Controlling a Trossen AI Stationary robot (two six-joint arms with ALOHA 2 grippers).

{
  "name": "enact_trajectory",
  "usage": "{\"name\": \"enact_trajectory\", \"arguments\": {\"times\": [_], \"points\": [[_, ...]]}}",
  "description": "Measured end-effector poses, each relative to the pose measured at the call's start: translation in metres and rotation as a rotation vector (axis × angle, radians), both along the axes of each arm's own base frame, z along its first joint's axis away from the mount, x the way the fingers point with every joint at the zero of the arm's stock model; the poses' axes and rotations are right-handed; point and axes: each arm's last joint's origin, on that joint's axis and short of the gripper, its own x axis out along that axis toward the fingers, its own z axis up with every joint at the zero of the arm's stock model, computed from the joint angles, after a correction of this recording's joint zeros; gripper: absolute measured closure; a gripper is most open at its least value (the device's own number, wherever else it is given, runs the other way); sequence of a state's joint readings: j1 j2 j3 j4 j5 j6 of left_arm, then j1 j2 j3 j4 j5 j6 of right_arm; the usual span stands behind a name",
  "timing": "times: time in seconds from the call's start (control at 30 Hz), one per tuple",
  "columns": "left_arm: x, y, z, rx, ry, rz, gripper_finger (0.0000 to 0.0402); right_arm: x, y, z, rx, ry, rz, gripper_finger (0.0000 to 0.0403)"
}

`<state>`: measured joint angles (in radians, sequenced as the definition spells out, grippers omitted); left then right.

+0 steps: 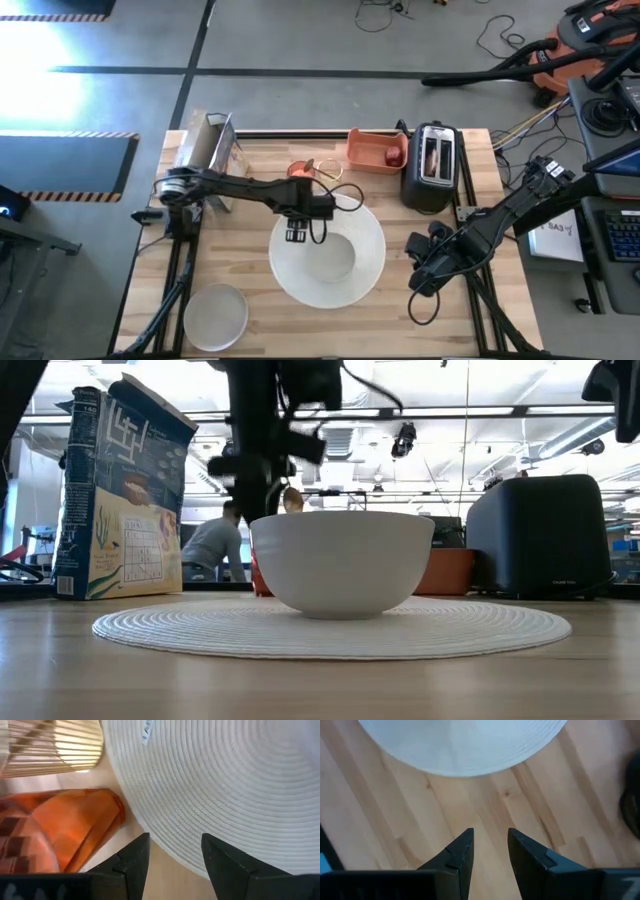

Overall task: Arrange a breakfast setting
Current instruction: Move the white bowl to the top right of the white placemat

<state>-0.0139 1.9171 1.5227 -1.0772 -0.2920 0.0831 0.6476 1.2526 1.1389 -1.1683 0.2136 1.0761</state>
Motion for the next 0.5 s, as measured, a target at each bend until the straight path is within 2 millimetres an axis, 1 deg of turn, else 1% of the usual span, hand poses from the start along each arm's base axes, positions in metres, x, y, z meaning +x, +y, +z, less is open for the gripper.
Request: {"name": "enact_trajectory", "arguments": {"times": [0.1, 0.23, 0.33, 0.5], "points": [[-0.005, -0.007, 0.013, -0.046, -0.044, -0.002, 0.0238, 0.001, -0.001, 0.000, -0.039, -0.029, -0.004, 0.0294], [-0.011, -0.023, 0.029, -0.116, -0.094, -0.036, 0.0238, 0.004, -0.004, 0.001, -0.064, -0.053, -0.011, 0.0294], [-0.014, -0.039, 0.033, -0.142, -0.106, -0.077, 0.0238, 0.009, -0.007, 0.002, -0.077, -0.086, 0.003, 0.0294], [-0.020, -0.073, 0.035, -0.153, -0.110, -0.152, 0.0238, 0.019, -0.010, 0.003, -0.081, -0.140, 0.051, 0.0294]]}}
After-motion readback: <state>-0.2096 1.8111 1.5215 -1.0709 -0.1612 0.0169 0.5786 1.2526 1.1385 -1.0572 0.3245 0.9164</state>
